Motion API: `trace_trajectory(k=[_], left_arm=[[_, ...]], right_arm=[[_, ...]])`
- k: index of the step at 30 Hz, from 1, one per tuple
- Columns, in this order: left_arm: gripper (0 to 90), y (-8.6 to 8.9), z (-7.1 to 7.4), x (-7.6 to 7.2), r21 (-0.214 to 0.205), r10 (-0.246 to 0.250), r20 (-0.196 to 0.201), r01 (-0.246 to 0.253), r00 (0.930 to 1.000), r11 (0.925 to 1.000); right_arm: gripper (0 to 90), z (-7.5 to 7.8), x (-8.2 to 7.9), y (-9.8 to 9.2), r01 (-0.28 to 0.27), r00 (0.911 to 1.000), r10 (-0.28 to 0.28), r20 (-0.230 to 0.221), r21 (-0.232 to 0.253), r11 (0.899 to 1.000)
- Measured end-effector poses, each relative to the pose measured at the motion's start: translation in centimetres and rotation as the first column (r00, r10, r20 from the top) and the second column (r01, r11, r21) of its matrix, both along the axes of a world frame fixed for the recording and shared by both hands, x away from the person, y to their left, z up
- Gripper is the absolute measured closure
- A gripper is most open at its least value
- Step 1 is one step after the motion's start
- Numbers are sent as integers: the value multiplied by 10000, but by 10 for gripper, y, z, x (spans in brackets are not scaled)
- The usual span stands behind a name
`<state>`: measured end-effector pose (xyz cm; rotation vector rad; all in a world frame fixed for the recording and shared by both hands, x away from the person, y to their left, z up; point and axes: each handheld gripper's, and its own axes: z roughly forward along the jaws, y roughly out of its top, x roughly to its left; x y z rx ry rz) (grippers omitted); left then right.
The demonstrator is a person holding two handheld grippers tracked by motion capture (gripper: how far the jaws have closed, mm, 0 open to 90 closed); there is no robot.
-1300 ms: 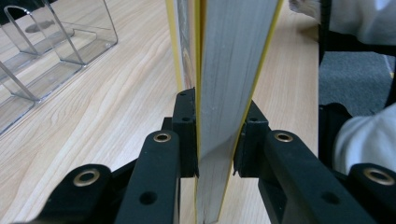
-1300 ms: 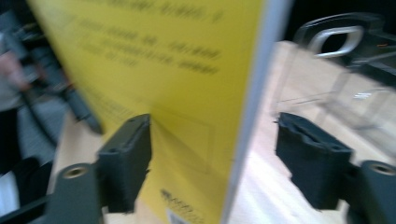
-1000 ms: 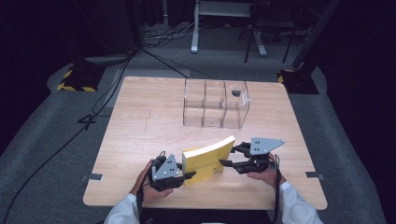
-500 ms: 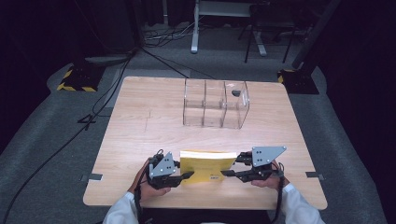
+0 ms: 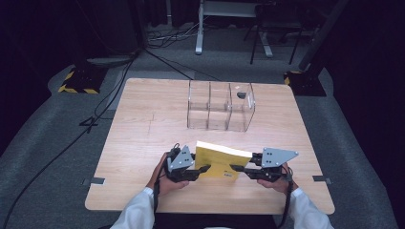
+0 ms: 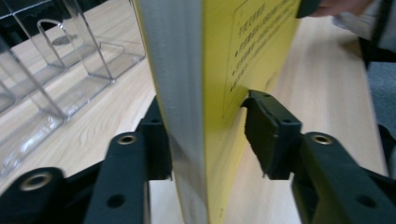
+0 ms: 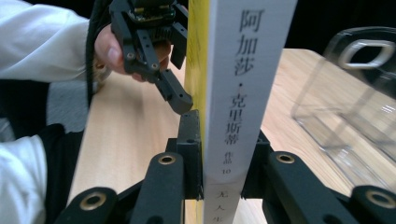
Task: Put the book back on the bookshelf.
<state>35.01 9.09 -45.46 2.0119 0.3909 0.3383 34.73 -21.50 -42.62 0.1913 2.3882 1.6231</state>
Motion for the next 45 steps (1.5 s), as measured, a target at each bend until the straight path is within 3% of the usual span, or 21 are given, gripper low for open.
trace_trajectory(k=[4,7,13,16,22,29,35,36,43,45], left_arm=[[478,-11,-2,6,-155,-165,-90,164,9998,9997],[441,-11,-6,6,-19,-9,-195,9,9998,10000],[515,-4,-12,7,-179,-47,-487,38,9988,9998],[525,-4,-12,9,-187,-87,-478,78,9988,9998],[527,-6,-12,12,-315,-23,-563,5,9984,9995],[523,-7,-13,13,-334,86,-531,-104,9986,9994],[459,-8,-12,11,-167,218,-498,-226,9985,9996],[412,-7,-11,10,-33,373,-482,-375,9981,9993],[309,3,-11,8,338,1222,-636,-1203,9905,9922],[283,9,-12,8,627,1711,-759,-1666,9823,9840]], right_arm=[[753,-1,0,-12,243,9997,-243,-40,76,9997],[752,-1,0,-17,201,9998,-200,-69,159,9997],[728,-4,3,-17,202,9995,-196,-230,292,9994],[687,-7,6,-14,79,9990,-75,-438,68,9999],[731,-10,8,-4,206,9989,-212,-408,-153,9997],[748,-14,14,-3,343,9973,-327,-652,230,9991],[756,-14,10,-2,410,9982,-402,-454,167,9990],[757,-13,9,-1,453,9982,-447,-390,142,9989],[759,-12,8,-4,960,9950,-953,-308,213,9952],[759,-12,9,-6,1166,9930,-1160,-240,246,9929]])
